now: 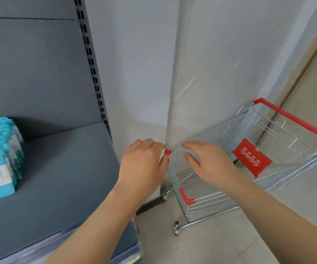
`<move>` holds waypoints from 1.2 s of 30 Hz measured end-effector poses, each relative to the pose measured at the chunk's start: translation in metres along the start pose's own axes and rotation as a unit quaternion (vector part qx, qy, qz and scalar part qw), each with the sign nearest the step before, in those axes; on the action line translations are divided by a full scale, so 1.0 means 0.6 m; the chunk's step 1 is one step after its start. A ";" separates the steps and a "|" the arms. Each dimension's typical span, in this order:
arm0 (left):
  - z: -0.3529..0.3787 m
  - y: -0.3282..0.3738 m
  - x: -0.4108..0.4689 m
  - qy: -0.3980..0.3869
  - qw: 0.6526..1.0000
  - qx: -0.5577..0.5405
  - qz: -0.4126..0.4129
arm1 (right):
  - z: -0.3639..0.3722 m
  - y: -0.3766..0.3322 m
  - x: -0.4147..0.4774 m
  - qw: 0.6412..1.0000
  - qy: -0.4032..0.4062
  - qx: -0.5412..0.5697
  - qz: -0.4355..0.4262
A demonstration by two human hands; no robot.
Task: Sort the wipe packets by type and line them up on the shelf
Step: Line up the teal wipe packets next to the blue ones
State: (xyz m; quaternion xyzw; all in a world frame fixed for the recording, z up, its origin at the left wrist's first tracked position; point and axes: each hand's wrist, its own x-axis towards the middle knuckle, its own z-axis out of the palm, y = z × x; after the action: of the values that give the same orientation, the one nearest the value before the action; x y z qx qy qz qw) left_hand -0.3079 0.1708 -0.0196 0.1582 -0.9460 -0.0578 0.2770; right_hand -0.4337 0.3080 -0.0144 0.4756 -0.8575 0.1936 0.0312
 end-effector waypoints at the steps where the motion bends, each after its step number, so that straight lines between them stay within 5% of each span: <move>1: 0.029 0.034 0.017 -0.010 1.000 -0.007 0.004 | -0.009 0.042 -0.008 1.000 -0.003 -0.008 0.014; 12: 0.356 0.247 0.179 -0.185 0.983 -0.014 -0.010 | -0.003 0.451 -0.018 0.980 -0.121 -0.080 0.136; 25: 0.789 0.210 0.418 -0.332 0.942 0.002 -0.042 | 0.162 0.827 0.190 0.949 -0.181 -0.007 0.260; 36: 1.167 0.149 0.442 -0.445 0.877 -0.061 -0.170 | 0.473 1.113 0.290 0.898 -0.178 0.151 0.373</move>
State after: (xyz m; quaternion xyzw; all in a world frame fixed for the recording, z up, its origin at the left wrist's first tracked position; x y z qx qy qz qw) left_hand -0.9228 0.1824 -0.4561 0.2570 -0.9226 -0.2262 -0.1780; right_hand -1.0443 0.3807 -0.4370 0.1468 -0.9236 0.2308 -0.2685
